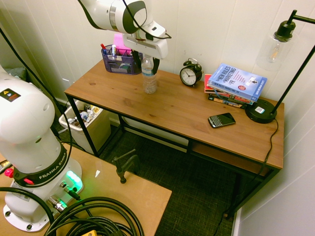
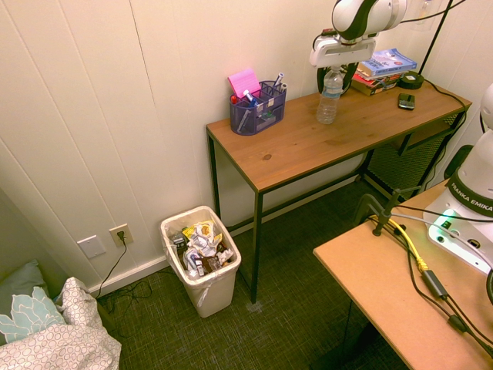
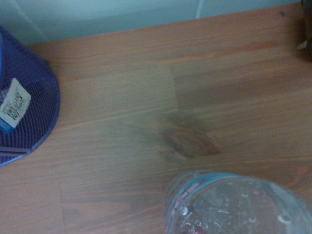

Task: Throw the bottle in the trash bin

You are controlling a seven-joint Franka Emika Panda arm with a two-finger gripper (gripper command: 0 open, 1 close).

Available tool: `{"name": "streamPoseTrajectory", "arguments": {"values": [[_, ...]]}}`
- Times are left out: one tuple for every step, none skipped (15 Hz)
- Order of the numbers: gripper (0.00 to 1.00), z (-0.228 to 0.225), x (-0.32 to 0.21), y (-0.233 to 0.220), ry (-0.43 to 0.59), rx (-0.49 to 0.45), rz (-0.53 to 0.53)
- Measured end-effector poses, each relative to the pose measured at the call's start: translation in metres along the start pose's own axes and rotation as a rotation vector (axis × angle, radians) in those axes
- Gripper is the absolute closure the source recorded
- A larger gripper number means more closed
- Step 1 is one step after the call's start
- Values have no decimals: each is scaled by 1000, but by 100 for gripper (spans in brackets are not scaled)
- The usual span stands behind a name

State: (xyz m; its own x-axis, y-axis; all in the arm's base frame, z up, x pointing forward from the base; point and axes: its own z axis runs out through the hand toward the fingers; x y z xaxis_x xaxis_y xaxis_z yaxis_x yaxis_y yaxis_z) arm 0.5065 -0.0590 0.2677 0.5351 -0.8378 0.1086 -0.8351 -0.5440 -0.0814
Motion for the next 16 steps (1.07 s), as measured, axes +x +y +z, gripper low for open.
{"name": "streamPoseTrajectory", "arguments": {"values": [[100,4,2,2,-4,-6,3],[100,5,4,5,-4,-9,7],[100,5,5,6,-2,-9,9],[100,5,6,6,1,-7,9],[100,4,6,5,3,-3,7],[100,3,7,3,5,0,3],[100,1,7,0,9,4,-1],[100,0,8,-1,11,7,-5],[100,0,8,-1,11,7,-7],[100,0,7,-2,11,7,-10],[100,0,7,-1,10,7,-14],[100,-1,8,-1,8,10,-16],[100,-4,8,-1,5,18,-18],[100,-10,9,0,3,30,-21],[100,-19,8,1,3,43,-25],[100,-30,6,4,2,55,-31]]}}
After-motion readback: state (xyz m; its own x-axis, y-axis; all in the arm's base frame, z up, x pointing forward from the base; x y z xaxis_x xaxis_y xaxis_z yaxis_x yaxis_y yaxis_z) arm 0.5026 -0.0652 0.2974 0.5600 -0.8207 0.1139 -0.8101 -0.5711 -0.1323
